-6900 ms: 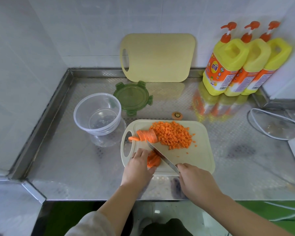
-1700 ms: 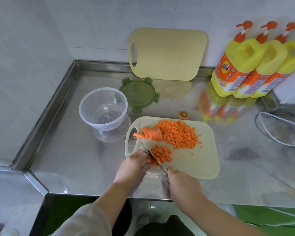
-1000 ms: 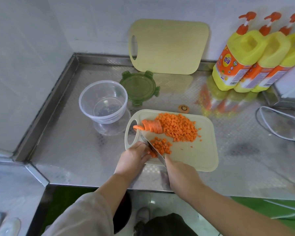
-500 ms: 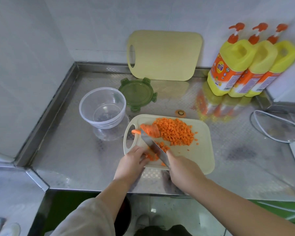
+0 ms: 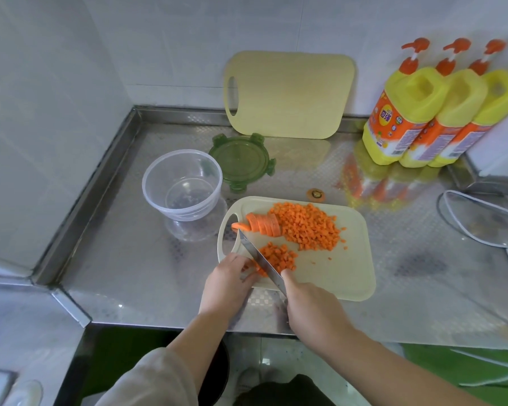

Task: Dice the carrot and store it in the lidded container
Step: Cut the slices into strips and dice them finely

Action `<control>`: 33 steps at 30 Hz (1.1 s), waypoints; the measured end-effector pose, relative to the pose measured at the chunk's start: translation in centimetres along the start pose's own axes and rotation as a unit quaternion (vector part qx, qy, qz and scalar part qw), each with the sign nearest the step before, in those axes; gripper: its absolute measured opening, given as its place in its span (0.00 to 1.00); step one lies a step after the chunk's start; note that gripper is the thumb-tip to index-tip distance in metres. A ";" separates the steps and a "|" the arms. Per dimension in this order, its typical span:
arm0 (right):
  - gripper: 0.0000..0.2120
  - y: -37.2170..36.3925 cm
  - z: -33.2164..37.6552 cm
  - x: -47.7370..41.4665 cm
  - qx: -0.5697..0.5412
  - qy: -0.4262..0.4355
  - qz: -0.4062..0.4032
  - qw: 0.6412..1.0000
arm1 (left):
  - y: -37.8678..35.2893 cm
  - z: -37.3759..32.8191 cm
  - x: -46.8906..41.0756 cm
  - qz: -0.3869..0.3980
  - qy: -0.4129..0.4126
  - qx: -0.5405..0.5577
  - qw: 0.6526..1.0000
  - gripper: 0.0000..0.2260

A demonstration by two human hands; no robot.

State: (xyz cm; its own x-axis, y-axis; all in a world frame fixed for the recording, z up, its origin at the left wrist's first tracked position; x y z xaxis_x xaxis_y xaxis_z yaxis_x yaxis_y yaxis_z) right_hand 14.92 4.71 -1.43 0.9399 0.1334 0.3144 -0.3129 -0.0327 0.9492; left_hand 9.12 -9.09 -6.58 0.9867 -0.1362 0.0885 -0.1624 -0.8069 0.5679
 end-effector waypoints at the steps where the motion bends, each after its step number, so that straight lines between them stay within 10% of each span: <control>1: 0.17 0.0 0.1 -0.1 0.001 0.001 0.000 1.000 | 0.0 0.0 -0.1 0.000 0.001 -0.001 1.000 0.08; 29: 0.03 -0.7 -2.2 -1.7 -0.052 -0.001 0.054 0.997 | 0.1 -0.5 -1.3 0.084 0.016 0.016 0.996 0.06; 33: 0.06 0.4 -1.5 -1.4 -0.028 0.020 0.039 0.999 | 2.7 0.1 -1.9 0.004 0.050 0.092 0.995 0.05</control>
State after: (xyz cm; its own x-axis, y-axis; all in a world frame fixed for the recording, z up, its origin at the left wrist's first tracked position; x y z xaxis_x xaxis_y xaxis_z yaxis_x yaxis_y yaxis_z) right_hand 13.23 6.03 -1.53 0.9061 0.1725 0.3863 -0.3938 0.0103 0.9191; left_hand 6.78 -11.07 -5.26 0.9795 -0.0931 0.1785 -0.1598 -0.8986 0.4086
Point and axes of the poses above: each hand's wrist, its own x-axis away from the middle knuckle, its own y-axis out of the back of the hand, z = x × y, the point moved 7 cm from there along -x, towards the middle knuckle, and after that the axes turned 14 degrees about x, right-handed, at the moved point
